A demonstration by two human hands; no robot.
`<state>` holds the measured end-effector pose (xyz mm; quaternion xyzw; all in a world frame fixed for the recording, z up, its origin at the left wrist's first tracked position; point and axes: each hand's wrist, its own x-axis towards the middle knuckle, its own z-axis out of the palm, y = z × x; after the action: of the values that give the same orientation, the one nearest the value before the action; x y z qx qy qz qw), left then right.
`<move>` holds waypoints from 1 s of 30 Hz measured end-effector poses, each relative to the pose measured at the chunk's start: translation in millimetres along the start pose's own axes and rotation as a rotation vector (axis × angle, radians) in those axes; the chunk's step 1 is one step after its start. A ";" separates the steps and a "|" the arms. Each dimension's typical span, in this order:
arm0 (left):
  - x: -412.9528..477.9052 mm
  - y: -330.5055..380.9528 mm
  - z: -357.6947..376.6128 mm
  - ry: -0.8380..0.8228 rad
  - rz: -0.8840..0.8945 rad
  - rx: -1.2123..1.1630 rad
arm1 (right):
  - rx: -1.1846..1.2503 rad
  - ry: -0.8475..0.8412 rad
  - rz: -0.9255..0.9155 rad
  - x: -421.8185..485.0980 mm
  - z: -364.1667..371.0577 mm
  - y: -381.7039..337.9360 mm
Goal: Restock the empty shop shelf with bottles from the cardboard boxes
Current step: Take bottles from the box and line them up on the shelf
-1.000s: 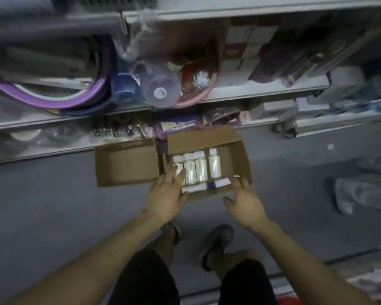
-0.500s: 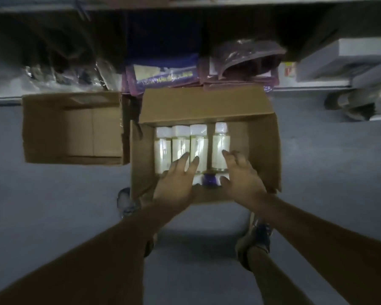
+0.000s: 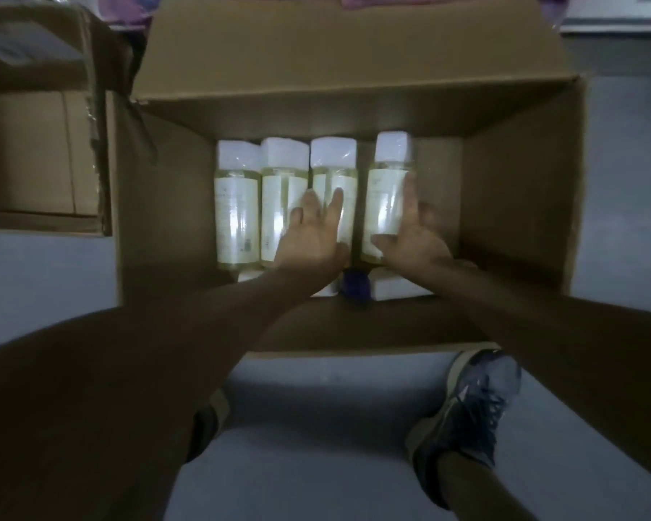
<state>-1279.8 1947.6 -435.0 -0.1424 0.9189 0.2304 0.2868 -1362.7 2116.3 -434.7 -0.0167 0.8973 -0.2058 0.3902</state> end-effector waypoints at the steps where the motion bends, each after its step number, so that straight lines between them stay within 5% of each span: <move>1: 6.2 2.2 4.9 -0.018 -0.002 -0.040 | 0.073 0.028 0.044 6.7 4.6 0.5; 9: 32.1 18.6 29.9 0.111 -0.137 -0.244 | 0.415 0.072 0.207 32.2 18.7 7.1; 18: 64.6 37.8 4.6 0.142 -0.587 -0.529 | 0.358 -0.016 0.271 30.3 -7.5 -2.8; 30: -31.1 23.2 -71.9 0.075 -0.494 -0.608 | 0.312 -0.030 0.276 -60.6 -55.2 -28.1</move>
<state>-1297.4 1935.1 -356.2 -0.4460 0.7565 0.4110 0.2447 -1363.3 2121.7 -348.2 0.1639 0.8425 -0.2866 0.4258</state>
